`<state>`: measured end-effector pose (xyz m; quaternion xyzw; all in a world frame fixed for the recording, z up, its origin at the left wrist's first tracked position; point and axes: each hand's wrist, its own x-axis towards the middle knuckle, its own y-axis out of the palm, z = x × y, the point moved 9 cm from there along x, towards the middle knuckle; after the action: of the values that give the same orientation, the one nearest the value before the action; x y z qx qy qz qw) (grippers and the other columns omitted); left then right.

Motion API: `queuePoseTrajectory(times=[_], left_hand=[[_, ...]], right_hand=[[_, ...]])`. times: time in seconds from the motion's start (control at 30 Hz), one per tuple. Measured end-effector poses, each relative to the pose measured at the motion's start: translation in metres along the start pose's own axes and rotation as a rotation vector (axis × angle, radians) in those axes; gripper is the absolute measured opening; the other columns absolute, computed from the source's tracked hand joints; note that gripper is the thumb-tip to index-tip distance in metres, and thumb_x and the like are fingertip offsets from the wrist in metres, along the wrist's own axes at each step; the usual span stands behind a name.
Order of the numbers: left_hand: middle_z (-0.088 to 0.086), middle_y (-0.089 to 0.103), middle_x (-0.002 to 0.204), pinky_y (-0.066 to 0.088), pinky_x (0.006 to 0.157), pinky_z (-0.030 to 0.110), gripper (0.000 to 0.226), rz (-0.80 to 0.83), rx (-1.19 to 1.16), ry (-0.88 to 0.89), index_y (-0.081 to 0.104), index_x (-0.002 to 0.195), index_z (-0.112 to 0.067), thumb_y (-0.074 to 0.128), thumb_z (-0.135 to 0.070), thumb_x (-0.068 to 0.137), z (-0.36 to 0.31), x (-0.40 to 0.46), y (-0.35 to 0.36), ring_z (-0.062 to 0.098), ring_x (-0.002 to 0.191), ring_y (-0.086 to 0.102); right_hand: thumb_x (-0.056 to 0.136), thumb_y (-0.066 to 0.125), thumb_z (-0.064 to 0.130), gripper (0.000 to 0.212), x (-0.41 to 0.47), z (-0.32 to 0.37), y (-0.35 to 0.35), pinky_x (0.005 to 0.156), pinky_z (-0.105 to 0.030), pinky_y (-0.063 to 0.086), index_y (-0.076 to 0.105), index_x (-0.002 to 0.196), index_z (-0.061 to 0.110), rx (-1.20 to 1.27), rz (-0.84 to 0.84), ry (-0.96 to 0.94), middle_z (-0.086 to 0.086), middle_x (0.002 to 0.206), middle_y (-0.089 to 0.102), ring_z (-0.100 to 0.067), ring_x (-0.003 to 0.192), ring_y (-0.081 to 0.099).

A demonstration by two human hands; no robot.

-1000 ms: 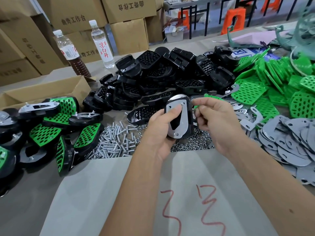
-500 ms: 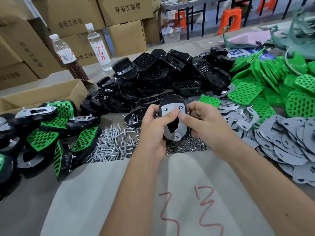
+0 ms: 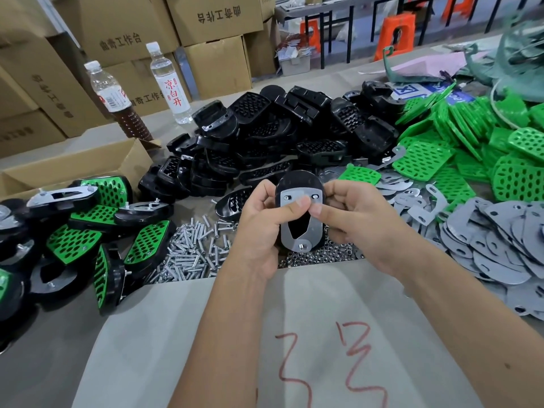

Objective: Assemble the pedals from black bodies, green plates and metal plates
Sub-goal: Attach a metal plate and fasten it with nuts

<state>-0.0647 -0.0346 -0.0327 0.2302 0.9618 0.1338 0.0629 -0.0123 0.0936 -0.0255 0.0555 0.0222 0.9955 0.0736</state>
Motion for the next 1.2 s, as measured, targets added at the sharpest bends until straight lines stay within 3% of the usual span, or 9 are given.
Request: queuePoseTrajectory(times=[0.17,0.3,0.43,0.6,0.67,0.77,0.9,1.03,1.2], left_hand=[[0.014,0.059,0.102,0.052,0.071,0.036,0.041,-0.020,-0.006,-0.007,0.057,0.102,-0.011,0.082,-0.014,0.071,0.003,0.001,0.001,0.027,0.091,0.056],[0.013,0.058,0.099,0.050,0.069,0.036,0.040,-0.016,0.003,-0.017,0.056,0.100,-0.011,0.083,-0.015,0.070,0.005,0.001,0.002,0.028,0.090,0.055],[0.012,0.065,0.094,0.051,0.068,0.037,0.048,-0.037,-0.003,-0.026,0.053,0.102,0.001,0.085,-0.016,0.071,0.005,0.002,0.000,0.027,0.085,0.061],[0.009,0.069,0.083,0.053,0.067,0.042,0.032,-0.126,-0.081,-0.053,0.050,0.083,-0.017,0.081,-0.008,0.085,0.010,0.004,-0.006,0.026,0.070,0.067],[0.009,0.069,0.079,0.055,0.069,0.044,0.032,-0.142,-0.141,-0.080,0.050,0.081,-0.018,0.078,-0.005,0.086,0.012,0.006,-0.010,0.022,0.060,0.066],[0.008,0.071,0.080,0.059,0.064,0.042,0.028,-0.134,-0.239,-0.093,0.054,0.091,-0.014,0.078,-0.006,0.080,0.009,0.005,-0.010,0.020,0.058,0.067],[0.008,0.077,0.091,0.064,0.071,0.037,0.034,-0.090,-0.347,-0.186,0.071,0.105,-0.010,0.075,-0.018,0.073,0.013,0.003,-0.004,0.023,0.075,0.075],[0.005,0.075,0.081,0.063,0.061,0.035,0.010,-0.096,-0.406,-0.230,0.083,0.073,-0.014,0.076,-0.022,0.073,0.016,0.002,-0.007,0.021,0.062,0.072],[0.006,0.076,0.089,0.056,0.097,0.050,0.012,-0.077,-0.361,-0.242,0.084,0.075,-0.016,0.074,-0.022,0.080,0.016,0.002,-0.008,0.023,0.075,0.073]], right_hand=[[0.092,0.073,0.002,0.008,-0.001,0.000,-0.006,0.044,-0.018,0.026,0.065,0.095,0.002,0.076,-0.060,-0.052,0.010,0.060,0.021,-0.008,0.048,0.021],[0.079,0.079,0.015,0.022,-0.002,0.003,-0.004,0.045,-0.020,0.023,0.063,0.092,0.006,0.140,-0.040,-0.070,0.009,0.060,0.022,-0.010,0.051,0.019],[0.085,0.079,0.012,0.014,-0.001,0.007,-0.006,0.046,-0.022,0.023,0.066,0.088,0.013,0.089,-0.043,-0.104,0.009,0.059,0.022,-0.011,0.050,0.019],[0.097,0.059,0.041,0.021,0.004,-0.005,-0.015,0.052,-0.026,0.038,0.067,0.099,0.022,-0.124,-0.142,0.045,0.007,0.069,0.047,-0.007,0.053,0.038],[0.104,0.044,0.020,0.023,0.004,-0.008,-0.024,0.058,-0.031,0.042,0.066,0.100,0.021,-0.204,-0.199,0.071,0.003,0.078,0.054,-0.008,0.054,0.045],[0.103,0.032,-0.012,0.045,0.002,-0.004,-0.024,0.058,-0.020,0.052,0.068,0.094,0.013,-0.334,-0.181,0.060,-0.009,0.084,0.062,-0.008,0.055,0.060],[0.101,0.050,-0.014,0.030,0.000,-0.003,-0.022,0.061,-0.024,0.061,0.072,0.093,0.004,-0.148,-0.197,0.017,-0.016,0.085,0.073,-0.019,0.066,0.075],[0.096,0.068,-0.004,0.007,0.001,-0.001,-0.026,0.059,-0.030,0.063,0.070,0.098,0.002,-0.088,-0.201,0.004,-0.011,0.077,0.078,-0.026,0.072,0.079],[0.094,0.077,0.020,0.027,-0.002,0.006,-0.034,0.039,-0.023,0.046,0.070,0.074,0.005,-0.255,-0.264,-0.036,-0.012,0.058,0.069,-0.021,0.041,0.061]])
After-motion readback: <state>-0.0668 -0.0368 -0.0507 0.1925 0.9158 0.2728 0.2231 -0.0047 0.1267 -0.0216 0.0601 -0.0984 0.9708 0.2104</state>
